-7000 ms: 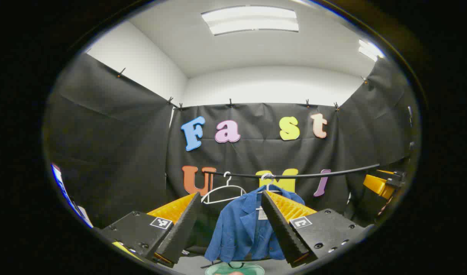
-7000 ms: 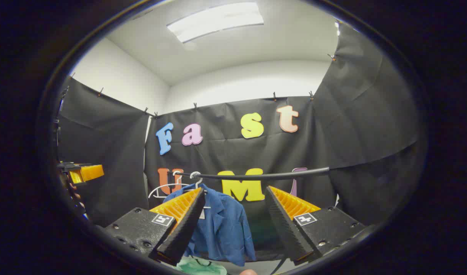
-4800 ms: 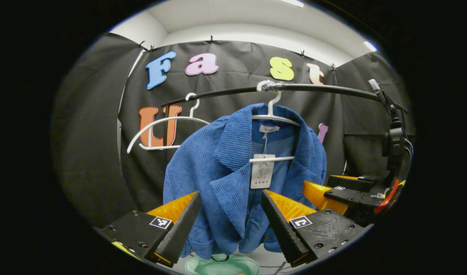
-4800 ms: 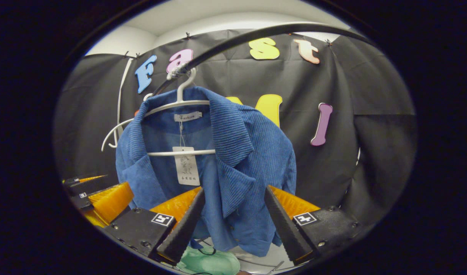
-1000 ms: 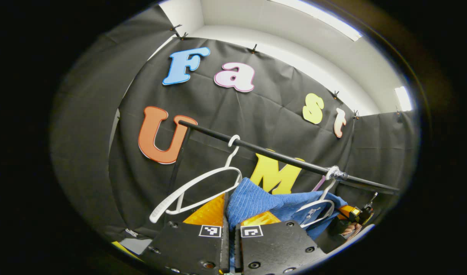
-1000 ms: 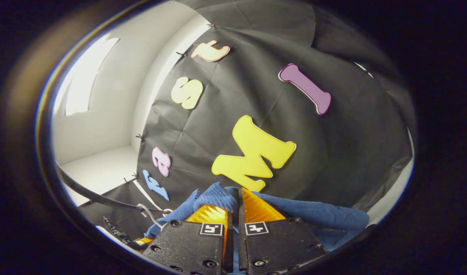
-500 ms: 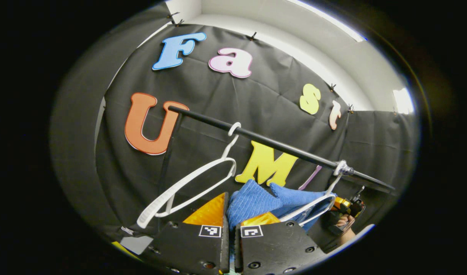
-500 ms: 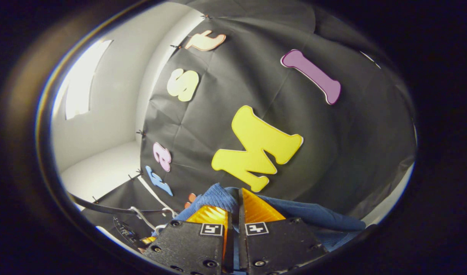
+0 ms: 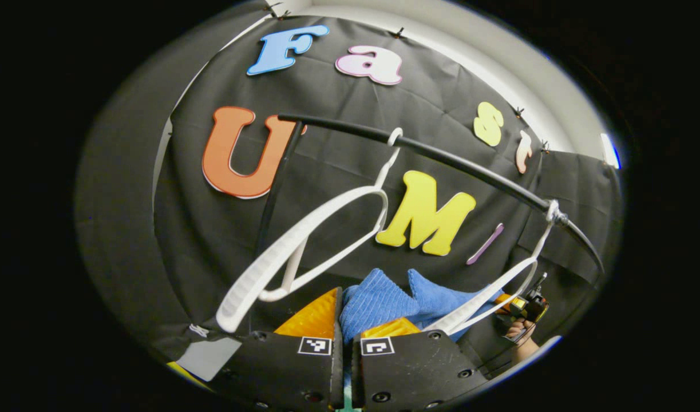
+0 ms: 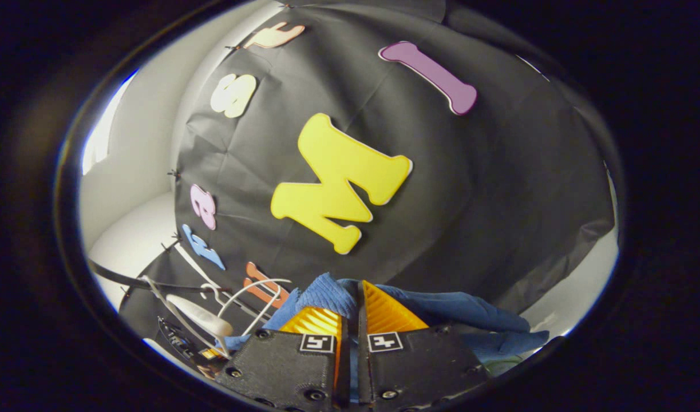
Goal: Grasp the clothes on the hanger with both hands and then place them into the laundry hamper below.
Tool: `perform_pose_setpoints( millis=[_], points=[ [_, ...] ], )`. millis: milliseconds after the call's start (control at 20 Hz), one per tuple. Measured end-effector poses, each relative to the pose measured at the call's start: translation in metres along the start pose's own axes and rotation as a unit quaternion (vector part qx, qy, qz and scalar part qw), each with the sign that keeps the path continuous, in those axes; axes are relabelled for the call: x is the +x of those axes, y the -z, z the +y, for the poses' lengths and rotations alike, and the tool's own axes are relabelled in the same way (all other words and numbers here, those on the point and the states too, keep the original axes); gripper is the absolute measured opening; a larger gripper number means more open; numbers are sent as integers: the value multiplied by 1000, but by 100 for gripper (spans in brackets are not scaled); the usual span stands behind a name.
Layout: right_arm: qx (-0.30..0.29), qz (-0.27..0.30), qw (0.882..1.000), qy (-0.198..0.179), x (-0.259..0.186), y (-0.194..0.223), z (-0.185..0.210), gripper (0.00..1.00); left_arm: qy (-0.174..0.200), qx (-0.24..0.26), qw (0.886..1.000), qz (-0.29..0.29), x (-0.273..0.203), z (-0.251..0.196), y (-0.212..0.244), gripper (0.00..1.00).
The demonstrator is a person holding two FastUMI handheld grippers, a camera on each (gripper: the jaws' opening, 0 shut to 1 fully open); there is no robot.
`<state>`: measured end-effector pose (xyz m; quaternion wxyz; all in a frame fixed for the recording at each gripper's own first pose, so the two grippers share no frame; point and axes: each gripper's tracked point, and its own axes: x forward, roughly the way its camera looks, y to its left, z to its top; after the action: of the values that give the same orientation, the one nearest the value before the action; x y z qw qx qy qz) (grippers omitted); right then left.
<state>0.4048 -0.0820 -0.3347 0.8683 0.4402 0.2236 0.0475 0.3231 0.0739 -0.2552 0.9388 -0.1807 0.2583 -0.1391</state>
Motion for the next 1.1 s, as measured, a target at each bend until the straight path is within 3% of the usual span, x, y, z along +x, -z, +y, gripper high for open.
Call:
perform_pose_setpoints(
  millis=[250, 500, 850, 1100],
  points=[
    [1, 35, 998, 48, -5, 51, -35, 8, 1, -33, 999, 21, -13, 12, 42, 5],
    [1, 54, 996, 67, -25, 94, -37, 8, 13, -65, 997, 25, -38, 6, 69, 5],
    [-18, 77, 994, 70, -68, 159, -9, 8, 49, -30, 998, 15, -83, -37, 78, 5],
    [-39, 82, 995, 46, -101, 198, 42, 8, 97, 2, 995, 14, -107, -79, 82, 5]
  ],
)
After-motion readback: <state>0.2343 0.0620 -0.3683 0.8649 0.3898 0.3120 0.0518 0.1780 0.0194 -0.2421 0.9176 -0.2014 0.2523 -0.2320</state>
